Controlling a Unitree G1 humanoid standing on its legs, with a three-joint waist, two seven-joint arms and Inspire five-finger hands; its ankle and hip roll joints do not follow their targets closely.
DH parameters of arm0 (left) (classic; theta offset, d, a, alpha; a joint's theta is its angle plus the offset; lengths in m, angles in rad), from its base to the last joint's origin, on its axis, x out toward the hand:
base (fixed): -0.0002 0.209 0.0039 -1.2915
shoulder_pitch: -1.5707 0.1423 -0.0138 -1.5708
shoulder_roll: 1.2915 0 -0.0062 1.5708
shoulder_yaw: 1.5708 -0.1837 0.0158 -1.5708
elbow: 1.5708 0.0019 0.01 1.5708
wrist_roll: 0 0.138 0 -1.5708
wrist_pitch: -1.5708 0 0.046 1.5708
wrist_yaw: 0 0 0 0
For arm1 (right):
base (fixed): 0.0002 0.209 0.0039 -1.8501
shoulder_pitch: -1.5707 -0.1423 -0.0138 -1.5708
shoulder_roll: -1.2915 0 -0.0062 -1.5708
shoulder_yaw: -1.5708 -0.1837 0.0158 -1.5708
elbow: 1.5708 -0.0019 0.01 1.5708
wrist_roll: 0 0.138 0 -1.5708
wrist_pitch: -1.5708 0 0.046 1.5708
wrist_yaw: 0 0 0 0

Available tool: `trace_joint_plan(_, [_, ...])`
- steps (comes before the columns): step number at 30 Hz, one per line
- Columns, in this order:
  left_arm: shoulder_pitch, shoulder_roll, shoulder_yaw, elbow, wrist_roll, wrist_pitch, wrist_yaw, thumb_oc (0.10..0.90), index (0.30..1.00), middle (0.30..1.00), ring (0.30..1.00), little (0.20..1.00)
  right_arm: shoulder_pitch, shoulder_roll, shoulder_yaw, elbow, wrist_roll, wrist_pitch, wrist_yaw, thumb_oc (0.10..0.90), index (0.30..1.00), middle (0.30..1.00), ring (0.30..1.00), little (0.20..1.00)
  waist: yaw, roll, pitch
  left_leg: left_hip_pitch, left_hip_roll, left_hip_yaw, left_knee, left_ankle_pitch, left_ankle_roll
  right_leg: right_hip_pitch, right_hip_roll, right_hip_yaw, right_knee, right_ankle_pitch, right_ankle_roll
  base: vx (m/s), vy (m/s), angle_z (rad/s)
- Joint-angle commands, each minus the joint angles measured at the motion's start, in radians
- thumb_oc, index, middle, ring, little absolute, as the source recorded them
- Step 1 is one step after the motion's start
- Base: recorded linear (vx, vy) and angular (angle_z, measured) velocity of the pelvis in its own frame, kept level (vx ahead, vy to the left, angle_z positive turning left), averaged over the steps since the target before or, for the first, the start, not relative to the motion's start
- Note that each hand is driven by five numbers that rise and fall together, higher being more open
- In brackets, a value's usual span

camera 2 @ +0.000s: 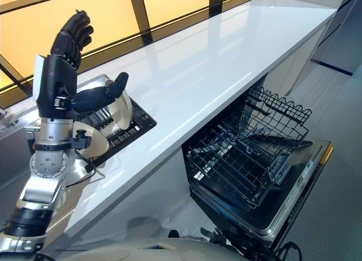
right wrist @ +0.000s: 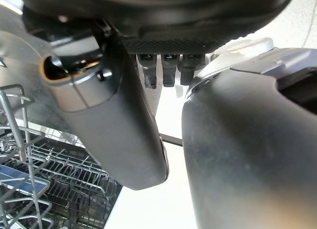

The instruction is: Pick up plates and place into dishwasher.

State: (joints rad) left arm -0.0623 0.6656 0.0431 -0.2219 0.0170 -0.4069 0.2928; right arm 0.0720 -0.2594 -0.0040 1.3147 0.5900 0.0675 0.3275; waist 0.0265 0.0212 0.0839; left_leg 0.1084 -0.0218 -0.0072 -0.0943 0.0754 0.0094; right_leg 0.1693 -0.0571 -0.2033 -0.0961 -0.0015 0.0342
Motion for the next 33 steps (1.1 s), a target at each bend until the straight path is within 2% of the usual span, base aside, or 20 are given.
trace_joint_plan(1, [-0.174, 0.071, 0.122, -0.030, 0.137, 0.050, 0.110, 0.800, 0.900, 0.900, 0.900, 0.900, -0.008, 0.018, 0.029, 0.054, -0.007, 0.018, 0.003, 0.800, 0.900, 0.900, 0.900, 0.900, 0.005, 0.024, 0.002, 0.052, -0.062, 0.012, 0.007, -0.167, 0.029, -0.024, 0.062, 0.001, 0.070, -0.100, 0.014, 0.00, 0.000, 0.00])
trace_joint_plan(2, [-0.175, 0.095, 0.135, -0.021, 0.158, 0.075, 0.123, 0.800, 0.900, 0.900, 0.900, 0.900, -0.009, 0.019, 0.030, 0.051, -0.008, 0.018, 0.001, 0.800, 0.900, 0.900, 0.900, 0.900, 0.005, 0.026, 0.002, 0.051, -0.061, 0.014, 0.007, -0.166, 0.028, -0.024, 0.062, 0.000, 0.070, -0.101, 0.014, 0.00, 0.000, 0.00])
trace_joint_plan(3, [-0.174, 0.131, 0.153, 0.000, 0.196, 0.126, 0.145, 0.800, 0.900, 0.900, 0.900, 0.900, -0.008, 0.018, 0.030, 0.047, -0.005, 0.021, -0.001, 0.800, 0.900, 0.900, 0.900, 0.900, 0.004, 0.029, 0.000, 0.050, -0.060, 0.016, 0.007, -0.164, 0.026, -0.026, 0.062, 0.000, 0.072, -0.101, 0.013, 0.00, 0.000, 0.00])
trace_joint_plan(6, [-0.166, 0.171, 0.175, 0.041, 0.229, 0.168, 0.166, 0.800, 0.900, 0.900, 0.900, 0.900, -0.009, 0.020, 0.032, 0.041, -0.005, 0.023, -0.009, 0.800, 0.900, 0.900, 0.900, 0.900, 0.004, 0.033, 0.000, 0.050, -0.060, 0.018, 0.007, -0.163, 0.025, -0.026, 0.063, 0.000, 0.073, -0.102, 0.012, 0.00, 0.000, 0.00])
trace_joint_plan(10, [-0.131, 0.249, 0.223, 0.122, 0.328, 0.277, 0.230, 0.800, 0.900, 0.900, 0.900, 0.900, -0.010, 0.019, 0.032, 0.032, -0.009, 0.025, -0.021, 0.800, 0.900, 0.900, 0.900, 0.900, 0.004, 0.044, -0.002, 0.048, -0.060, 0.023, 0.007, -0.160, 0.020, -0.023, 0.063, -0.002, 0.064, -0.099, 0.013, 0.00, 0.000, 0.00])
trace_joint_plan(15, [-0.086, 0.307, 0.263, 0.217, 0.374, 0.361, 0.270, 0.800, 0.900, 0.900, 0.900, 0.900, -0.020, 0.013, 0.030, 0.031, -0.013, 0.034, -0.033, 0.800, 0.900, 0.900, 0.900, 0.900, 0.007, 0.054, -0.004, 0.043, -0.060, 0.025, 0.007, -0.157, 0.015, -0.023, 0.063, -0.006, 0.055, -0.094, 0.013, 0.00, 0.000, 0.00])
trace_joint_plan(20, [-0.042, 0.337, 0.289, 0.298, 0.380, 0.415, 0.297, 0.800, 0.900, 0.900, 0.900, 0.900, -0.028, 0.006, 0.028, 0.029, -0.020, 0.041, -0.037, 0.800, 0.900, 0.900, 0.900, 0.900, 0.009, 0.059, -0.009, 0.039, -0.059, 0.027, 0.007, -0.155, 0.013, -0.027, 0.062, -0.006, 0.056, -0.095, 0.014, 0.00, 0.000, 0.00])
trace_joint_plan(33, [0.008, 0.341, 0.314, 0.403, 0.459, 0.431, 0.308, 0.800, 0.900, 0.900, 0.900, 0.900, -0.041, -0.008, 0.013, 0.050, -0.047, 0.041, -0.023, 0.800, 0.900, 0.900, 0.900, 0.900, 0.011, 0.059, -0.016, 0.035, -0.059, 0.031, 0.007, -0.156, 0.013, -0.032, 0.059, -0.002, 0.051, -0.091, 0.017, 0.00, 0.000, 0.00])
